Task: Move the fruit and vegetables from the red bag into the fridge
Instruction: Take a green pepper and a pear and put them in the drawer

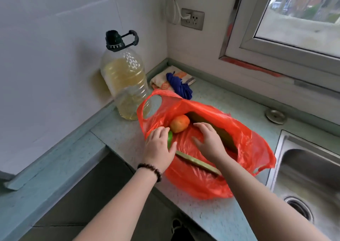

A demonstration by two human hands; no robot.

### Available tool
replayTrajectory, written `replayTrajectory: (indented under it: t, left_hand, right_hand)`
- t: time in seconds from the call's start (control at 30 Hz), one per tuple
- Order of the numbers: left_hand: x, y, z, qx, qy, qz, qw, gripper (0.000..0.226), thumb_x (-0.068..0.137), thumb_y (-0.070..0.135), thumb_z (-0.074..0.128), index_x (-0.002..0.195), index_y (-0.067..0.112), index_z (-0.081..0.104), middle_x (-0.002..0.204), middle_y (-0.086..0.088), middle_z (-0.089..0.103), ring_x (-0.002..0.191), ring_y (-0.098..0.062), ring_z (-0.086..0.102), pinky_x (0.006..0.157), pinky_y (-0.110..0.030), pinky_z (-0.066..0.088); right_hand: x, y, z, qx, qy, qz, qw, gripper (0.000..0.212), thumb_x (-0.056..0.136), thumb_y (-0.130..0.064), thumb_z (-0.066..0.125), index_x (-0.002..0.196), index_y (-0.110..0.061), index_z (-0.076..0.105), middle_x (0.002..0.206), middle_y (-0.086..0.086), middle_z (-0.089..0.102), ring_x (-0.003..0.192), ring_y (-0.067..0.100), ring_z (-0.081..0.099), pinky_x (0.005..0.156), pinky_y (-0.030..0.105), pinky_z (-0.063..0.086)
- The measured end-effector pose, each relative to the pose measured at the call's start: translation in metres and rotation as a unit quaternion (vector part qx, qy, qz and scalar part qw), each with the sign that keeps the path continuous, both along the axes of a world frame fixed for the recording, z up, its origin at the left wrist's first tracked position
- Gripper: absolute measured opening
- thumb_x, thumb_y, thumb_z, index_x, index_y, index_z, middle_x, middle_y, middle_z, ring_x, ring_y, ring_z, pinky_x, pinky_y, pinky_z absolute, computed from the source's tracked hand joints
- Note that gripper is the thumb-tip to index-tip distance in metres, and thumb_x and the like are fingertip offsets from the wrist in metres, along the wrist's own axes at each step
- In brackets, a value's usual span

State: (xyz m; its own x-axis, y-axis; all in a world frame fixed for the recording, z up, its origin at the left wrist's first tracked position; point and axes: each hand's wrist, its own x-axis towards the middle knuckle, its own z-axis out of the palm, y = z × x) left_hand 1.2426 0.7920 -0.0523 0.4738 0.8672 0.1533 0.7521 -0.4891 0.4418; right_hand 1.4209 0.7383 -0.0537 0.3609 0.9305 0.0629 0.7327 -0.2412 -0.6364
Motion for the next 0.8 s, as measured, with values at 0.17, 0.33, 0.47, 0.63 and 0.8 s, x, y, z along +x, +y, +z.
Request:
replayTrajectory:
  t: [0.17, 0.33, 0.47, 0.63, 0.8]
  left_hand:
    - [0.014, 0.04, -0.023, -0.045, 0.073, -0.005, 0.996, 0.064, 0.088, 0.049, 0.051, 0.141, 0.018, 0.035, 0.145, -0.002, 0.037, 0.137, -0.018, 0.028, 0.114, -0.034, 0.026]
    - [0.014, 0.049, -0.039, -0.07, 0.102, 0.017, 0.992, 0.075, 0.082, 0.06, 0.053, 0.143, 0.019, 0.032, 0.144, -0.001, 0.035, 0.136, -0.019, 0.028, 0.114, -0.032, 0.025]
    - [0.006, 0.051, -0.047, -0.098, 0.118, 0.016, 0.988, 0.08, 0.08, 0.062, 0.055, 0.144, 0.022, 0.028, 0.139, 0.001, 0.038, 0.129, -0.019, 0.038, 0.11, -0.032, 0.03]
    - [0.003, 0.057, -0.049, -0.108, 0.088, 0.005, 0.99, 0.077, 0.08, 0.057, 0.058, 0.144, 0.023, 0.029, 0.136, 0.003, 0.041, 0.125, -0.018, 0.043, 0.107, -0.031, 0.034]
    - [-0.002, 0.064, -0.034, -0.097, 0.02, -0.018, 0.995, 0.076, 0.077, 0.053, 0.065, 0.141, 0.021, 0.036, 0.132, 0.003, 0.045, 0.12, -0.017, 0.048, 0.101, -0.031, 0.043]
  right_hand:
    - [0.014, 0.063, -0.023, -0.042, -0.03, 0.089, 0.995, 0.059, 0.08, -0.024, 0.067, 0.134, -0.021, 0.045, 0.143, 0.005, 0.041, 0.132, 0.026, 0.037, 0.107, 0.035, 0.035]
    - [0.018, 0.092, -0.039, -0.091, -0.025, 0.141, 0.985, 0.069, 0.076, -0.026, 0.069, 0.138, -0.028, 0.039, 0.148, 0.005, 0.034, 0.125, 0.029, 0.046, 0.098, 0.035, 0.042]
    - [0.016, 0.106, -0.05, -0.107, -0.034, 0.158, 0.981, 0.075, 0.076, -0.028, 0.068, 0.142, -0.03, 0.032, 0.149, 0.003, 0.034, 0.122, 0.028, 0.048, 0.094, 0.031, 0.042]
    - [0.013, 0.109, -0.057, -0.084, -0.009, 0.122, 0.989, 0.077, 0.074, -0.029, 0.072, 0.141, -0.028, 0.035, 0.146, 0.006, 0.036, 0.129, 0.029, 0.04, 0.101, 0.033, 0.038]
    - [0.005, 0.093, -0.053, -0.045, 0.022, 0.029, 0.998, 0.071, 0.071, -0.04, 0.074, 0.134, -0.038, 0.039, 0.136, -0.002, 0.04, 0.119, 0.029, 0.043, 0.088, 0.037, 0.047]
